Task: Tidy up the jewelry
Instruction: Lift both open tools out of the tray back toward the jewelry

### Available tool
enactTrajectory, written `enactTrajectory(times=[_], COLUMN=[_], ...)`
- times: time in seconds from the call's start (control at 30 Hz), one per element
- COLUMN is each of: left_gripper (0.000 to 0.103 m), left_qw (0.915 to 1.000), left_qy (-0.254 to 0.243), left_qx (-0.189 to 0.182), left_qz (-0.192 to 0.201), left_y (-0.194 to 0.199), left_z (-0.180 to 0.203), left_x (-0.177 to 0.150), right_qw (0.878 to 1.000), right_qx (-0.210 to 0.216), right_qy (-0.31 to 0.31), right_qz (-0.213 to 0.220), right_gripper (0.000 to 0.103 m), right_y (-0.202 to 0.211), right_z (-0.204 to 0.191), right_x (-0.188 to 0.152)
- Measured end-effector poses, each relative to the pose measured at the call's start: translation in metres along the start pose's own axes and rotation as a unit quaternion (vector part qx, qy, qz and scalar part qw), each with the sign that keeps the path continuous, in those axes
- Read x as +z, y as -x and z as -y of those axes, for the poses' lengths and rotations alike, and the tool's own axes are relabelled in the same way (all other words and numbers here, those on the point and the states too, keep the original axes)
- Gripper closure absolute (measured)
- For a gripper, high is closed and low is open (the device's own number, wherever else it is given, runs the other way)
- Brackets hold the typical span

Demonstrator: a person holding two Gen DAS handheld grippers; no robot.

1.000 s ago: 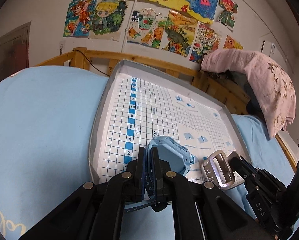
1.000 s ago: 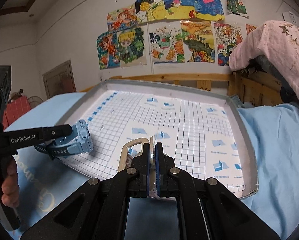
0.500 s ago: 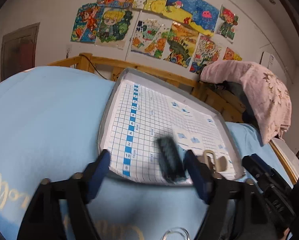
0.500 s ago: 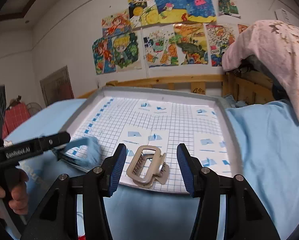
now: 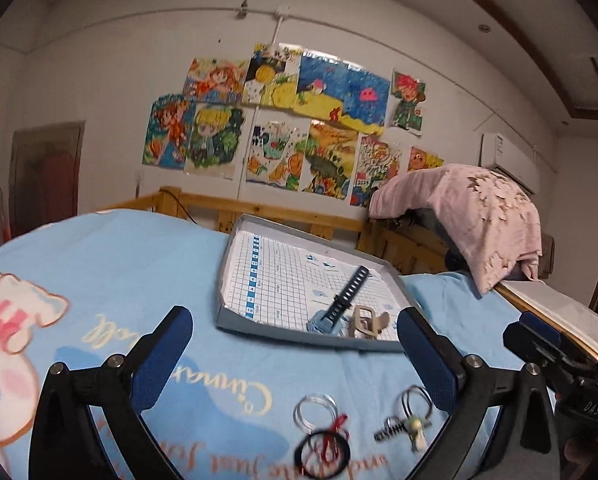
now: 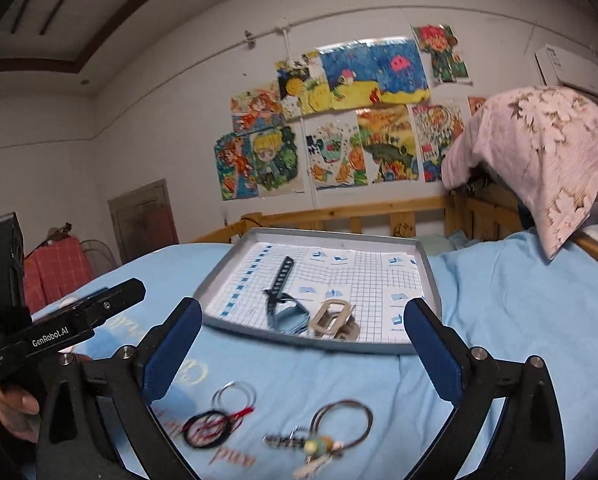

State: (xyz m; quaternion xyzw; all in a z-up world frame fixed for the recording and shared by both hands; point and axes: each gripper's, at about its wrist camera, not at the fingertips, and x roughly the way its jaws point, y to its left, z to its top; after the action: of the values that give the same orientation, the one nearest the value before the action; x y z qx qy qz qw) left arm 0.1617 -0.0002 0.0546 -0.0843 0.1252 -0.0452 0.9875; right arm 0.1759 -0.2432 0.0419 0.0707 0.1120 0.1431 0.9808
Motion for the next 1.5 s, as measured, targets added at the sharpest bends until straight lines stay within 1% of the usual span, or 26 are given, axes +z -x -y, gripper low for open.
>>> enactTrajectory(times=[0.13, 0.27, 0.37, 0.53, 0.7, 0.93, 1.07, 1.17, 1.4, 1.5], left_gripper=[0.000, 0.000, 0.000, 0.000, 0.000, 0.000, 0.000, 0.000, 0.000, 0.000], left_qw=[0.9999, 0.9996, 0.9993, 0.9992, 0.9993, 0.9996, 0.9996, 0.9994, 0.9993, 0.9993], left_qy=[-0.012, -0.024, -0.031, -0.026, -0.024, -0.017, 0.006, 0.016, 0.000, -0.001], left_qx=[0.004, 0.010, 0.014, 0.022, 0.024, 0.024, 0.017, 0.021, 0.032, 0.029], left_qz=[0.006, 0.010, 0.015, 0.022, 0.018, 0.001, -0.021, -0.023, -0.018, -0.025], left_y=[0.031, 0.061, 0.077, 0.095, 0.103, 0.100, 0.088, 0.079, 0.054, 0.038], left_z=[0.005, 0.009, 0.011, 0.008, 0.007, 0.005, -0.001, -0.005, -0.001, -0.003], left_x=[-0.010, -0.026, -0.035, -0.043, -0.052, -0.055, -0.050, -0.045, -0.033, -0.026], right_qw=[1.000, 0.999, 0.999, 0.999, 0.999, 0.999, 0.999, 0.999, 0.998, 0.997], right_qx=[-0.007, -0.010, -0.015, -0.028, -0.038, -0.043, -0.044, -0.049, -0.056, -0.064], right_qy=[0.023, 0.031, 0.034, 0.039, 0.036, 0.027, 0.020, 0.022, 0.031, 0.043], right_qz=[0.004, 0.003, 0.002, 0.002, 0.004, -0.002, -0.002, 0.006, 0.016, 0.018], right_gripper=[0.003, 0.003, 0.003, 0.003, 0.003, 0.003, 0.003, 0.003, 0.003, 0.003], right_y=[0.034, 0.058, 0.073, 0.093, 0.107, 0.107, 0.100, 0.093, 0.069, 0.056], right_z=[-0.013, -0.023, -0.025, -0.030, -0.029, -0.024, -0.021, -0.020, -0.016, -0.013], right_x=[-0.012, -0.020, -0.024, -0.032, -0.039, -0.040, -0.039, -0.035, -0.023, -0.017])
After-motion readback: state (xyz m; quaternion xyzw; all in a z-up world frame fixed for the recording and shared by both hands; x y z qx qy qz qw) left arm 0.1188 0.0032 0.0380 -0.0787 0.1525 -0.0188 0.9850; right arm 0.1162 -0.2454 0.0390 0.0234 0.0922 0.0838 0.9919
